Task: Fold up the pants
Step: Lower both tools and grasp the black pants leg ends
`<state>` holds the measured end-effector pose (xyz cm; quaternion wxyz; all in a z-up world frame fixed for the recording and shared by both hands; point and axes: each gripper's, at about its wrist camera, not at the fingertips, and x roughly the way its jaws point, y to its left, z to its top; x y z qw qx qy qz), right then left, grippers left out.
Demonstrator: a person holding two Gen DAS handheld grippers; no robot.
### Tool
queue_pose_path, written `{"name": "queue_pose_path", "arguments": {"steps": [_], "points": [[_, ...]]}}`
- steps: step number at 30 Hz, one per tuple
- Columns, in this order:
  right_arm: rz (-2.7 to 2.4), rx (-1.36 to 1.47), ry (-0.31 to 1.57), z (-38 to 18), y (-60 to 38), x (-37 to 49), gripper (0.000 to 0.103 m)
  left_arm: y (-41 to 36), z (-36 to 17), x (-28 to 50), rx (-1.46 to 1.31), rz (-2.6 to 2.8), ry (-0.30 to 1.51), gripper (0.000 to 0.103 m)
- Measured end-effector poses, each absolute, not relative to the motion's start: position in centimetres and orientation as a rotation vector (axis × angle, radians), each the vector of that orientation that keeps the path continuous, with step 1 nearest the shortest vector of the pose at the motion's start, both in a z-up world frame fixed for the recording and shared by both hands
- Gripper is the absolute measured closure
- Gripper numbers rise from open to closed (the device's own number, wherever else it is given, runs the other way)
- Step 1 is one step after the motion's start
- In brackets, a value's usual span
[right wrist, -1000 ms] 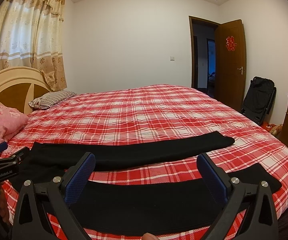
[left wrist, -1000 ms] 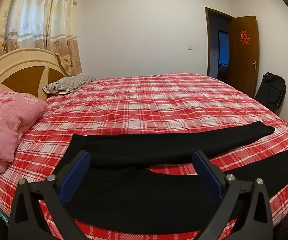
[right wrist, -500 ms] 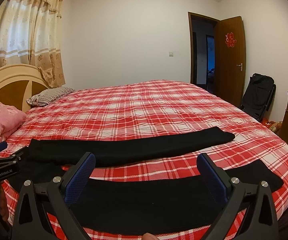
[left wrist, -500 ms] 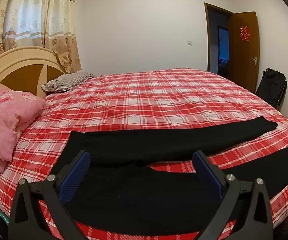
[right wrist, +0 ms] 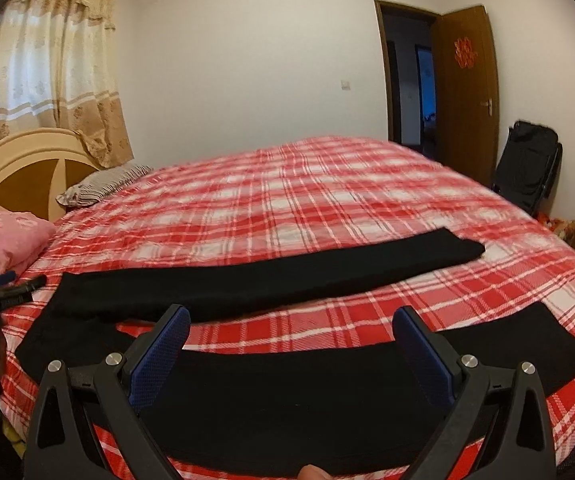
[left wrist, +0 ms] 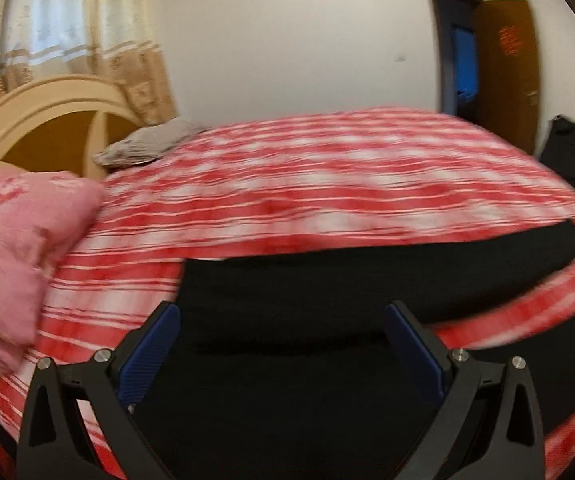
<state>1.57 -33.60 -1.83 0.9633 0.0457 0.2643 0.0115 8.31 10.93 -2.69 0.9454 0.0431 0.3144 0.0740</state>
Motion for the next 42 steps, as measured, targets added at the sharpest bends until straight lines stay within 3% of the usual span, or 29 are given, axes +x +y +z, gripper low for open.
{"name": "queue_pose_path", "arguments": {"steps": [3, 5, 8, 12, 14, 18, 21, 23, 26, 42], "points": [[0.028, 0.11, 0.578, -2.5, -35.1, 3.1, 0.001, 15.6, -3.7, 11.8, 0.079, 0.212, 0.687, 0.003], [0.02, 0.107, 0.604, -2.7, -36.0, 4.3, 0.001, 18.2, -4.5, 14.0, 0.081, 0.232, 0.719, 0.018], [0.002, 0.085, 0.636, -2.8, -37.0, 5.8, 0.001, 20.7, -5.9, 16.6, 0.04, 0.215, 0.776, 0.031], [-0.005, 0.062, 0.674, -2.8, -38.0, 7.6, 0.001, 22.0, -7.6, 19.2, -0.016, 0.169, 0.83, 0.032], [-0.001, 0.056, 0.696, -2.8, -38.4, 8.7, 0.002, 22.0, -8.7, 20.6, -0.012, 0.141, 0.868, 0.041], [0.011, 0.09, 0.739, -2.6, -39.8, 10.9, 0.003, 23.1, -10.4, 22.9, -0.02, 0.143, 0.921, 0.046], [0.004, 0.146, 0.774, -2.8, -41.5, 13.0, 0.004, 23.9, -11.2, 23.5, -0.05, 0.125, 0.942, 0.056], [-0.013, 0.177, 0.805, -3.0, -42.5, 14.5, 0.011, 23.9, -11.5, 23.6, -0.056, 0.091, 0.947, 0.065], [-0.026, 0.24, 0.86, -3.7, -44.4, 17.1, 0.021, 23.6, -11.5, 23.4, -0.032, 0.077, 0.934, 0.066], [-0.237, 0.273, 0.969, -7.1, -52.8, 28.4, 0.021, 23.8, -11.6, 24.5, -0.012, 0.046, 0.925, 0.062]]}}
